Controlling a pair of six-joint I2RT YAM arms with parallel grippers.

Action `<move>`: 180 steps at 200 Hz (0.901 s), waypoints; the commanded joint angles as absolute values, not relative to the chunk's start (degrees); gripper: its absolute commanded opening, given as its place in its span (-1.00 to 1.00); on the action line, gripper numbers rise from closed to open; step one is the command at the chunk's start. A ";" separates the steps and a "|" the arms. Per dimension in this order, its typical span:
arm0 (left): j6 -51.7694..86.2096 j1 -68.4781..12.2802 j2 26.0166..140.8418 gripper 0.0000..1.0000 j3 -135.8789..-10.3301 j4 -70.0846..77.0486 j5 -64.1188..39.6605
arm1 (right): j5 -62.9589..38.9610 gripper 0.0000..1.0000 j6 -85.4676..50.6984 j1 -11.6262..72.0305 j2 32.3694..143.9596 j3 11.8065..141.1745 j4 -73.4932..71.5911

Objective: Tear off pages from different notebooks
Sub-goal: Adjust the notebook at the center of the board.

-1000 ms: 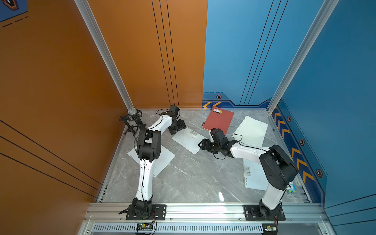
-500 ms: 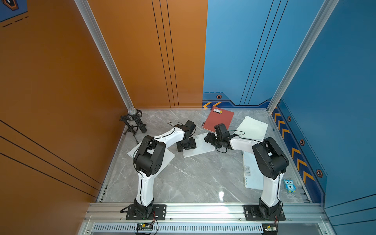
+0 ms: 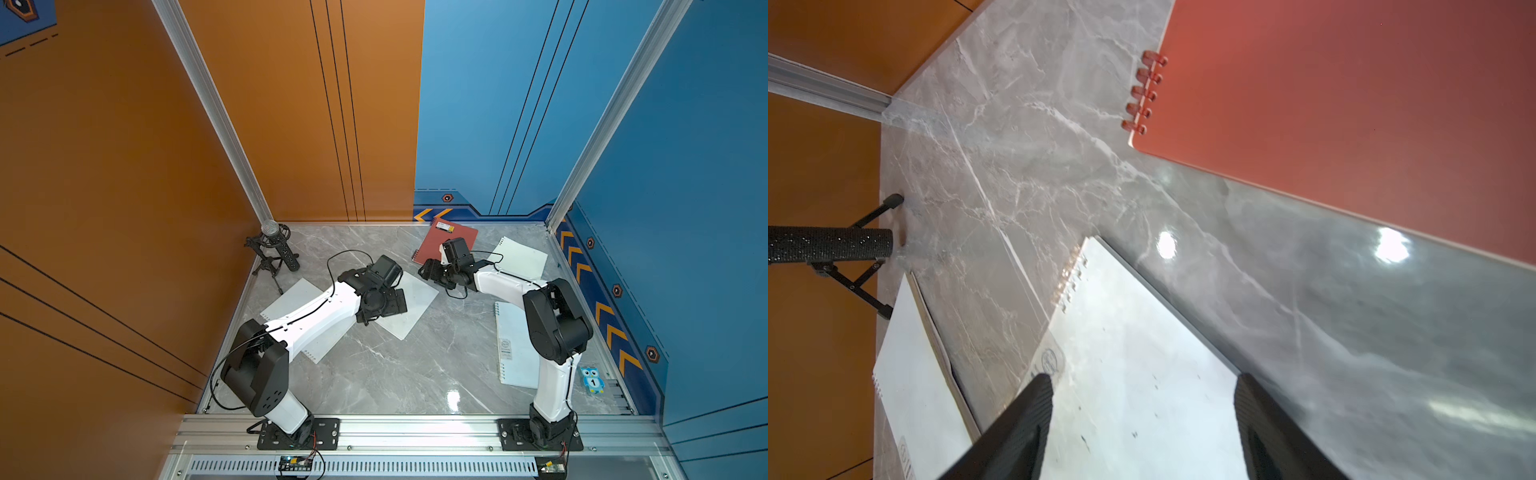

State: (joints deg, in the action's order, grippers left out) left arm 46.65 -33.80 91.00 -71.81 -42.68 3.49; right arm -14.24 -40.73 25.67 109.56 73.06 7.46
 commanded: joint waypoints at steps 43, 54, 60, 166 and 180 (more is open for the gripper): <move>37.34 -25.17 113.12 0.98 -91.15 -42.62 0.79 | -8.71 0.37 -48.78 32.90 98.72 57.00 1.98; 36.40 -25.46 115.49 0.99 -93.06 -42.63 -0.24 | -8.97 0.35 -49.88 33.37 99.14 56.39 0.67; 36.26 -25.49 116.35 0.99 -93.42 -42.68 -0.94 | -9.20 0.35 -50.38 33.59 99.62 56.29 0.06; 40.32 -30.50 112.32 0.97 -82.41 -41.58 -6.01 | -9.56 0.26 -53.53 33.44 104.25 56.82 -3.00; 41.10 -30.65 111.34 0.97 -80.52 -40.85 -6.86 | -9.05 0.27 -53.61 33.39 104.28 56.02 -3.31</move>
